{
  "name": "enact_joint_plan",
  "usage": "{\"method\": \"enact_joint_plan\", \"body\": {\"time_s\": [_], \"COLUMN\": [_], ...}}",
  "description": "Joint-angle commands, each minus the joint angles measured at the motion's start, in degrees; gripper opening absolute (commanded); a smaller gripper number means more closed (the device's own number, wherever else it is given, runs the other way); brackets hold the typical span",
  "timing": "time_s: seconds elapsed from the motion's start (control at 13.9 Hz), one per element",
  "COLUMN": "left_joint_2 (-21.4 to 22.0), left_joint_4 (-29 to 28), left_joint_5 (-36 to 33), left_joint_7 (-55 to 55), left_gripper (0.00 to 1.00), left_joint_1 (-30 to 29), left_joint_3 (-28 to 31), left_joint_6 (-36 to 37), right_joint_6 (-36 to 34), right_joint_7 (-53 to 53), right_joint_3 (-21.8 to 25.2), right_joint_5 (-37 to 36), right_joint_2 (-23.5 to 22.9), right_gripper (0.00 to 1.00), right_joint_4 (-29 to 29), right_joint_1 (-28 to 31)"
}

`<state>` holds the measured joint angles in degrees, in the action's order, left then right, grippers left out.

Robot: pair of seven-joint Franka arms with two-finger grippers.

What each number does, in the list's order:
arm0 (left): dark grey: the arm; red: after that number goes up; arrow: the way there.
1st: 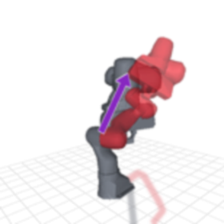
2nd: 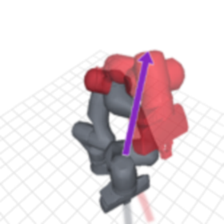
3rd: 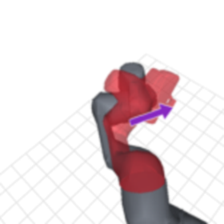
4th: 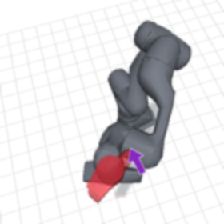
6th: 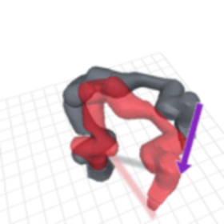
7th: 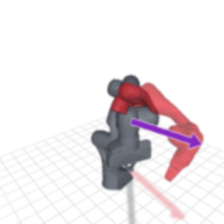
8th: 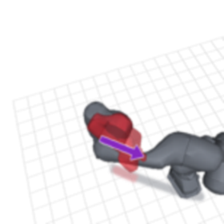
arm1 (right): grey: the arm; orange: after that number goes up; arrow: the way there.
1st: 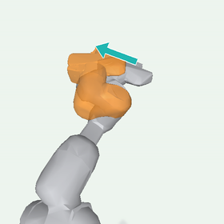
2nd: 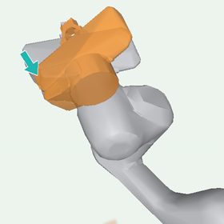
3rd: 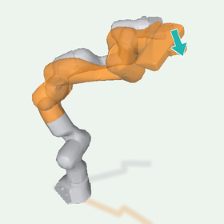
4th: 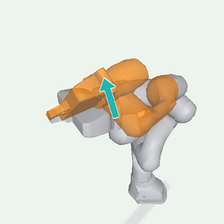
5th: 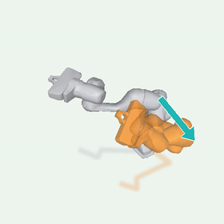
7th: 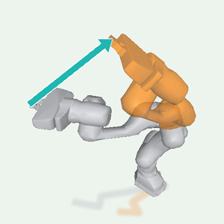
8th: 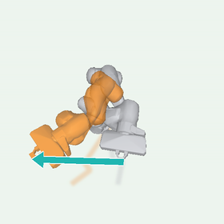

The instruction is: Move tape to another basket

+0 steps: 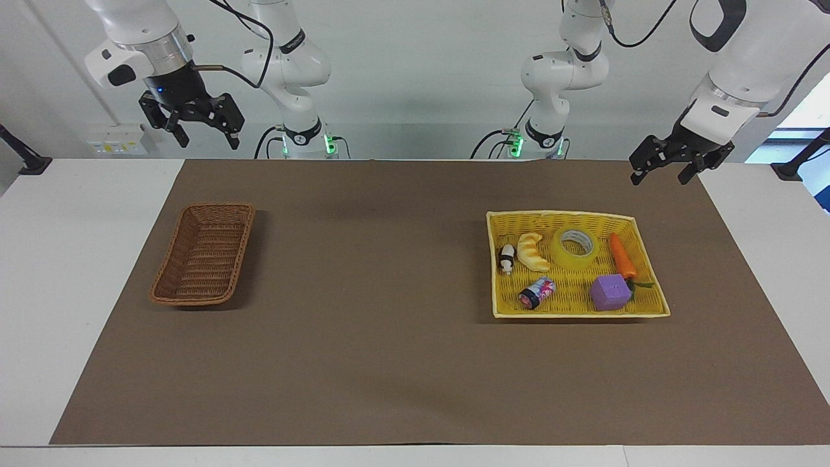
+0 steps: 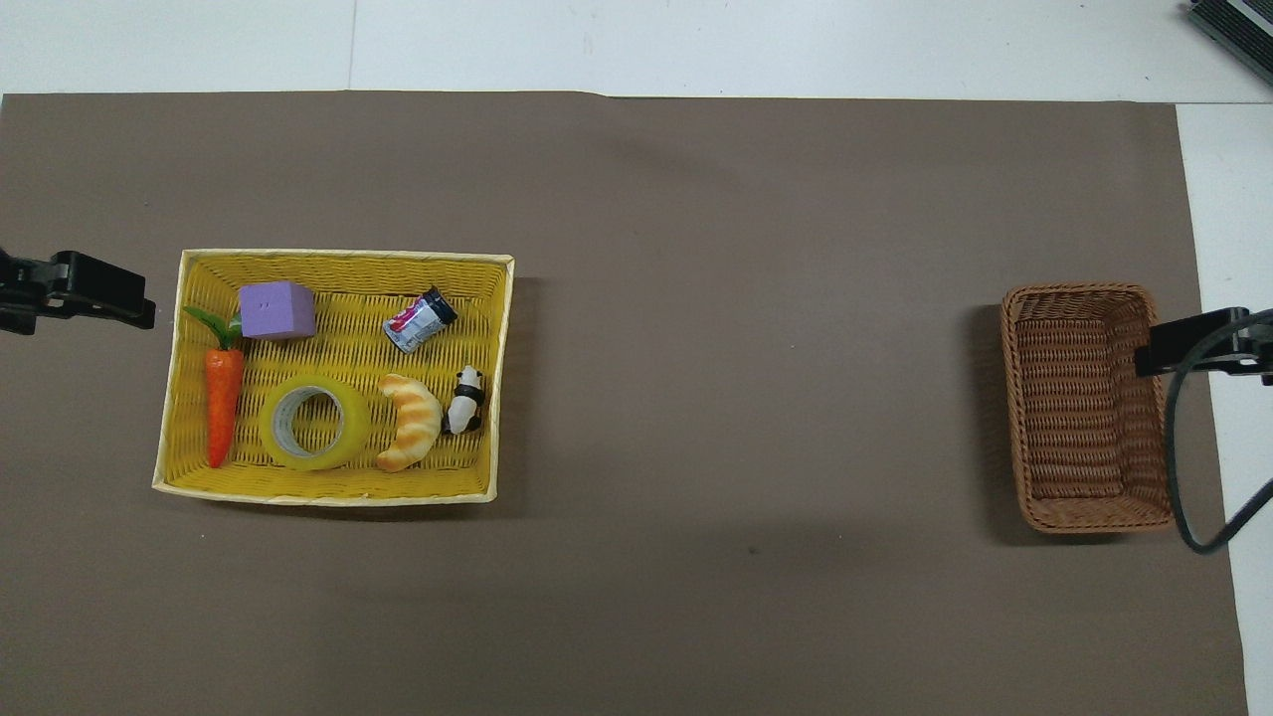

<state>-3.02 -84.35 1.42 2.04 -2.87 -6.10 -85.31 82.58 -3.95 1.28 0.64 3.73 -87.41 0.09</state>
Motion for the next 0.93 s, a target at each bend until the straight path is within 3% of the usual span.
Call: {"method": "enact_joint_plan", "body": {"time_s": [0.0,0.86], "left_joint_2": [0.73,0.82], "left_joint_4": [-0.63,-0.99], "left_joint_5": [-0.54,-0.54], "left_joint_7": [-0.2,0.15], "left_gripper": [1.0,1.0], "left_joint_1": [-0.3,-0.39], "left_joint_3": [-0.14,-0.14], "left_joint_6": [0.94,0.59], "right_joint_6": [0.56,-0.14], "right_joint_7": [1.58,1.93], "right_joint_3": [-0.31,-0.58], "right_joint_5": [1.03,0.94], "right_joint_2": [0.31,0.23], "right_gripper": [1.0,1.0], "right_joint_4": [-0.66,-0.22], "right_joint_1": [0.96,0.87]}}
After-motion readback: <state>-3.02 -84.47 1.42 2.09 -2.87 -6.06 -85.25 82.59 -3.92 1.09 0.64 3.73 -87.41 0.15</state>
